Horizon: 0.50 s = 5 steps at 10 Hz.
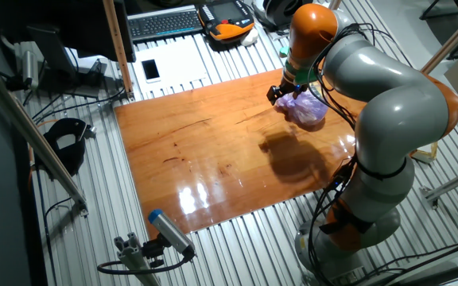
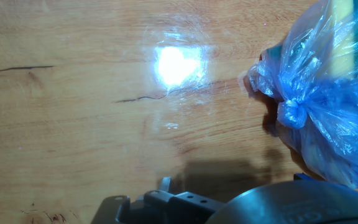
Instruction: Pick up a bag of things
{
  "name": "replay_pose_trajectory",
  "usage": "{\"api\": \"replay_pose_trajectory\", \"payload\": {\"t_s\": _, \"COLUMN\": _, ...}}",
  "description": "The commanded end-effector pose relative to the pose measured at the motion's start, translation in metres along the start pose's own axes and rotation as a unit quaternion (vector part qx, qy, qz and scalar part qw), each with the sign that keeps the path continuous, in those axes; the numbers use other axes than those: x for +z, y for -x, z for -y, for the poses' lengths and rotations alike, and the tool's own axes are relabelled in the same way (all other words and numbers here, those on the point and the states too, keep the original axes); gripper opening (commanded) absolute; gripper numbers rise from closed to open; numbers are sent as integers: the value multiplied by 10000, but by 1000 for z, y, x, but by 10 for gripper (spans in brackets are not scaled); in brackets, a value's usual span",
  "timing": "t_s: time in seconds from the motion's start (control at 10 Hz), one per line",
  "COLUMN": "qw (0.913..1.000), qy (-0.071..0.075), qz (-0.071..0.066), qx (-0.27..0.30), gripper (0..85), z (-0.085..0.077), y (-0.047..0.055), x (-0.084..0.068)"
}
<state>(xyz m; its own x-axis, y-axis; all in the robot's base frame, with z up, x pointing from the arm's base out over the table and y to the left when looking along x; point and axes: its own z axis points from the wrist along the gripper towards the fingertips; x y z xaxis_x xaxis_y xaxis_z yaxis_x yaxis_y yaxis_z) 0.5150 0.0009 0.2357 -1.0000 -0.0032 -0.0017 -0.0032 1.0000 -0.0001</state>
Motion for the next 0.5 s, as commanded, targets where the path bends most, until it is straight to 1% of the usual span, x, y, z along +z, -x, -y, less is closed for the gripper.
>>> {"api": "replay_pose_trajectory", "payload": {"t_s": 0.0, "qw": 9987, "qy": -55, "qz": -124, "qx": -492, "gripper": 0, "z": 0, "y": 0, "x": 0}}
{"api": "replay_pose_trajectory", "payload": {"t_s": 0.4, "qw": 9987, "qy": -62, "qz": -132, "qx": -484, "gripper": 0, "z": 0, "y": 0, "x": -2}}
